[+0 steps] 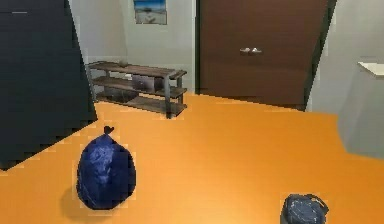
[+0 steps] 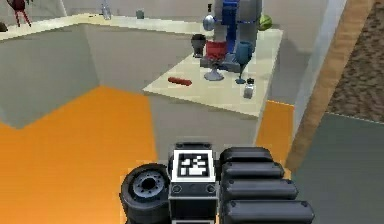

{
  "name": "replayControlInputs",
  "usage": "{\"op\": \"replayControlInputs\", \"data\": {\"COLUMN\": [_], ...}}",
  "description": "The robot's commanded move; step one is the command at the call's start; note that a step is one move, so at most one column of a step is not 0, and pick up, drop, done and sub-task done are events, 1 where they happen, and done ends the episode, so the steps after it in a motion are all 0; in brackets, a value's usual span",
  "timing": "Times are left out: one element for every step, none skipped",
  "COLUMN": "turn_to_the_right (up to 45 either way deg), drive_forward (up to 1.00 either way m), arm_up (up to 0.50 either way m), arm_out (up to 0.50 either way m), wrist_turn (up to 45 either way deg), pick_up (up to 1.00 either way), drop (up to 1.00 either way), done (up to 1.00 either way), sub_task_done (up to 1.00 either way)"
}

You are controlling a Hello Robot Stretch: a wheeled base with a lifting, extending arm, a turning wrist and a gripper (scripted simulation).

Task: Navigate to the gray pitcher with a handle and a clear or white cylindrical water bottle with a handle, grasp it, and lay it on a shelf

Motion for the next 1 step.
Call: {"op": "replayControlInputs", "data": {"turn_to_the_right": [3.0], "drive_forward": [0.00], "arm_up": [0.00], "arm_out": [0.00], "wrist_turn": [0.0], "pick_up": [0.00], "drop": [0.00], "done": [0.00], "sub_task_done": [0.00]}}
